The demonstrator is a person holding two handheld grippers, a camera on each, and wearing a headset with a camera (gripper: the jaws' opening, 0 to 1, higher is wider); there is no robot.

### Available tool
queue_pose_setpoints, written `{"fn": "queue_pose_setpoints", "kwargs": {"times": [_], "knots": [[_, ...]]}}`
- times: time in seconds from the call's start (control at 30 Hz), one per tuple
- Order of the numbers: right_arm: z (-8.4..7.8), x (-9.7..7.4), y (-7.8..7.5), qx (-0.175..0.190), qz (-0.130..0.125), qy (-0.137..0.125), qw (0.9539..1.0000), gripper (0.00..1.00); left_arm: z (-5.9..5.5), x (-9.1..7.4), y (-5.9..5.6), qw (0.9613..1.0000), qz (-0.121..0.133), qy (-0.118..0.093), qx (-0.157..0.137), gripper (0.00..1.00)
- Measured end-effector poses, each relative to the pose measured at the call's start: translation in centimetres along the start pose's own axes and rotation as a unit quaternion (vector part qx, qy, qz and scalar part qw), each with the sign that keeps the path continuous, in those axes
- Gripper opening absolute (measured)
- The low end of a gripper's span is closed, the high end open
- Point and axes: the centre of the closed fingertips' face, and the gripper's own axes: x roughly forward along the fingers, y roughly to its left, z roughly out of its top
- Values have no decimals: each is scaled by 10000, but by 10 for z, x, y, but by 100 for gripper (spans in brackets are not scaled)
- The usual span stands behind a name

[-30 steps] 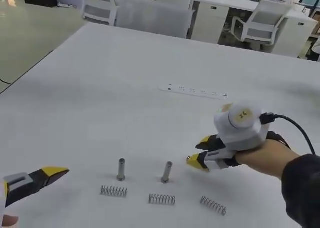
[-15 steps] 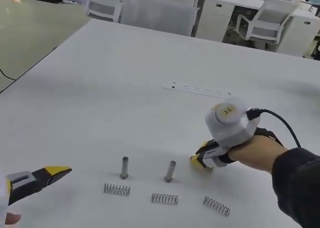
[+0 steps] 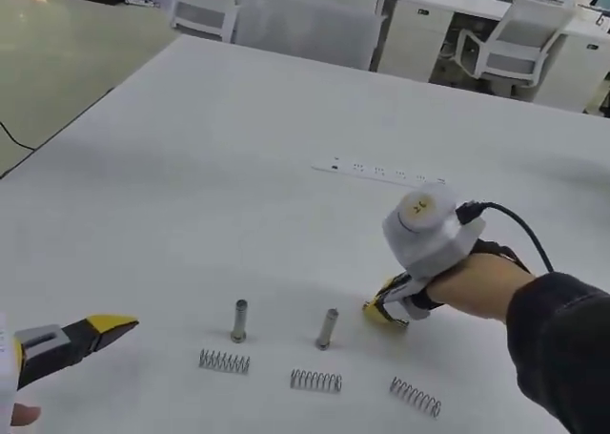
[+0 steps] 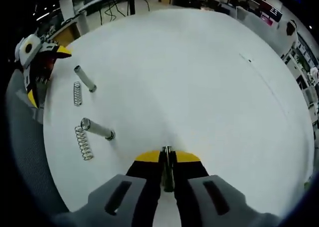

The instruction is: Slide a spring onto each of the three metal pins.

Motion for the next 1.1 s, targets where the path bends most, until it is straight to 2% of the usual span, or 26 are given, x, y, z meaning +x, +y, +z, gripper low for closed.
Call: {"fn": "queue_pose_setpoints", "kwargs": {"times": [0.3, 0.67, 1.1], "knots": [[-5, -4, 1, 350, -179, -97, 9992, 5, 2, -3, 0, 10000, -2, -6, 42, 82], [-10, -41, 8, 541, -350, -622, 9960, 5, 6, -2, -3, 9999, -39, -42, 84, 81], [-23, -59, 17, 726, -502, -955, 9915, 5, 7, -1, -4, 9999, -52, -68, 65, 81]]}}
